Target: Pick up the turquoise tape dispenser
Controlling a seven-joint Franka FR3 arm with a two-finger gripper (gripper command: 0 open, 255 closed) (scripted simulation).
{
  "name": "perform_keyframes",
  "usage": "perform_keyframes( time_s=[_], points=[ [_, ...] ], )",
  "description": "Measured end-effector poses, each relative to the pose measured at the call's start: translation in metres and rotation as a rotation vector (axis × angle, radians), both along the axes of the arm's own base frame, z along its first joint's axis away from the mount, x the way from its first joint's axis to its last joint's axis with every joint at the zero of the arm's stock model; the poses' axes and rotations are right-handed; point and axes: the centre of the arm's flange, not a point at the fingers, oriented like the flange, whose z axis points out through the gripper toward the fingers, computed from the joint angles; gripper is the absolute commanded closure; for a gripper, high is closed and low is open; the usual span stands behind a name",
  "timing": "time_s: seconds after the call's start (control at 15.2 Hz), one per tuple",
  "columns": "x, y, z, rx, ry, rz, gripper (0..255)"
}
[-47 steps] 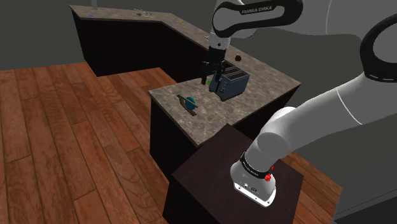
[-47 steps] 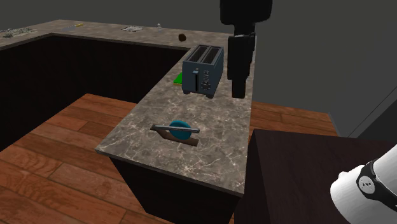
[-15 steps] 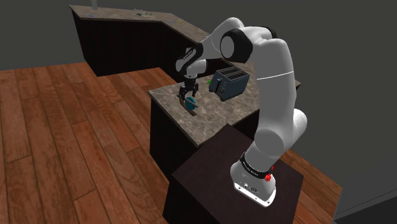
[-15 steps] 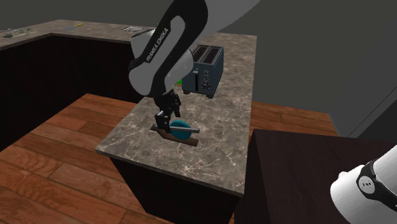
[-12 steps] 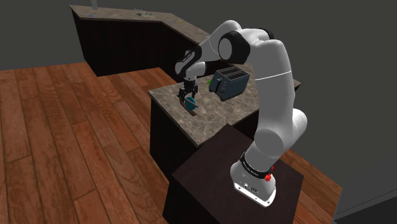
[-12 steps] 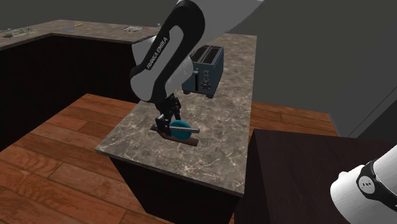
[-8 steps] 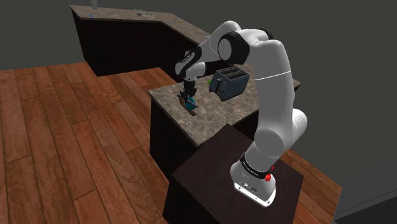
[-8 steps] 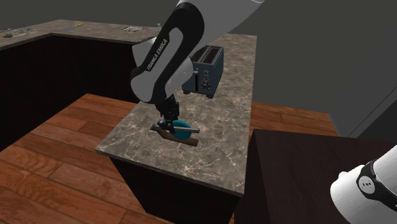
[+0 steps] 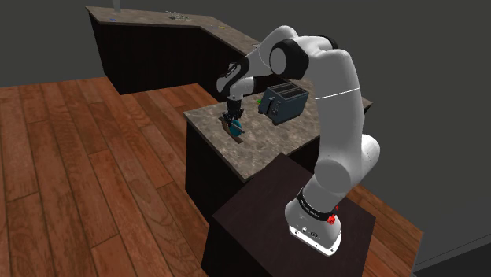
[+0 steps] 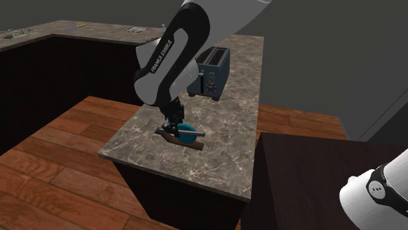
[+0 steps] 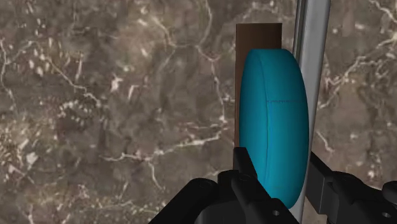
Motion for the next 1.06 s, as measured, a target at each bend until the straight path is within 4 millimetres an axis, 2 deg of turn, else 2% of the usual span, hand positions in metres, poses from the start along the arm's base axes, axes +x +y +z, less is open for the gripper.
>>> perform_keyframes(
  time_s=[1.06],
  points=[
    [0.0,0.0,0.077,0.0,0.0,0.0,255]
  ],
)
